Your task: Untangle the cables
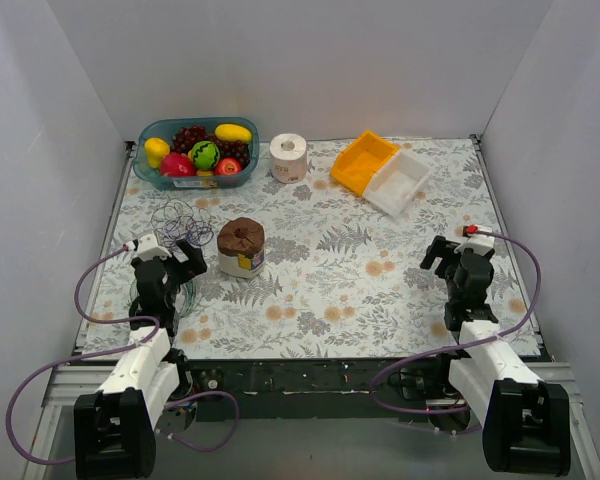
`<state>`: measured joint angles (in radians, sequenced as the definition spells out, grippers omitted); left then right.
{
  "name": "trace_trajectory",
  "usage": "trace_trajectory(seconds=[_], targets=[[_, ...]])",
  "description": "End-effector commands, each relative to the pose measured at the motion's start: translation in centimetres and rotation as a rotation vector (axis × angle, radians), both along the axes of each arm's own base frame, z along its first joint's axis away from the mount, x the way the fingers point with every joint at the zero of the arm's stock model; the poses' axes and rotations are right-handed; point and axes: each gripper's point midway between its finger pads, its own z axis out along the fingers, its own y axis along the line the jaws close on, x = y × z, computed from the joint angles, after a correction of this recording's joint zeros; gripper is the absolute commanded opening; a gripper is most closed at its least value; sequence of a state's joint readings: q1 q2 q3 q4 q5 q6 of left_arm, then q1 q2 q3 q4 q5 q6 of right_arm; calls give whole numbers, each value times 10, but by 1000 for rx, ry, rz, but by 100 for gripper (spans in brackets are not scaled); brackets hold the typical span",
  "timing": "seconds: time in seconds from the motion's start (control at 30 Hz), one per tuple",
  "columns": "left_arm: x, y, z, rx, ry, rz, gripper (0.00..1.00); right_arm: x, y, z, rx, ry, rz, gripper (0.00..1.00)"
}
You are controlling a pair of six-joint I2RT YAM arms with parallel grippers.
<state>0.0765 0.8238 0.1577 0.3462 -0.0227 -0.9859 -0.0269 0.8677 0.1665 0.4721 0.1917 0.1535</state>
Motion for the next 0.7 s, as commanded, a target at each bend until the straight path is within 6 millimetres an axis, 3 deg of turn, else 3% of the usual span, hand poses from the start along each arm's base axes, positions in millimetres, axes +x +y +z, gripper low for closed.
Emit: trace_trajectory(seconds=[0.0, 0.13, 0.17, 0.23, 0.27, 0.3, 0.33, 0.37, 0.4, 0.43, 0.47, 0.5, 0.57, 0.6, 0.67], targets=[[5, -13, 17, 26, -26, -101, 98, 17, 12, 47, -6, -120, 80, 93], [8, -17, 38, 182, -65, -205, 98, 26, 22, 79, -14, -171, 144, 93], [11, -18, 55, 248, -100, -240, 98, 29, 28, 92, -11, -197, 180, 93], [8, -38, 73, 284, -157, -372, 98, 31, 41, 107, -4, -228, 253, 93], [8, -51, 93, 317, -200, -462, 98, 33, 44, 121, -7, -254, 273, 93], [4, -61, 98, 384, -208, -561, 98, 33, 47, 127, -8, -263, 292, 93], [-4, -79, 87, 335, -150, -683, 98, 33, 53, 132, -2, -270, 328, 92], [-1, -81, 92, 320, -137, -699, 98, 33, 57, 137, -2, -279, 349, 92], [5, -81, 108, 309, -122, -702, 98, 34, 60, 146, -1, -294, 368, 92], [11, -73, 90, 278, -7, -680, 98, 33, 67, 151, 2, -305, 408, 92], [19, -68, 86, 271, 47, -658, 98, 32, 70, 154, 5, -311, 426, 92], [38, -59, 120, 302, 24, -612, 98, 32, 73, 161, 2, -326, 447, 92], [58, -38, 97, 269, 224, -533, 98, 30, 82, 164, 7, -334, 499, 92], [75, -30, 123, 283, 215, -494, 98, 29, 84, 168, 8, -341, 511, 92], [86, -10, 92, 250, 415, -404, 98, 28, 87, 170, 18, -349, 527, 92]])
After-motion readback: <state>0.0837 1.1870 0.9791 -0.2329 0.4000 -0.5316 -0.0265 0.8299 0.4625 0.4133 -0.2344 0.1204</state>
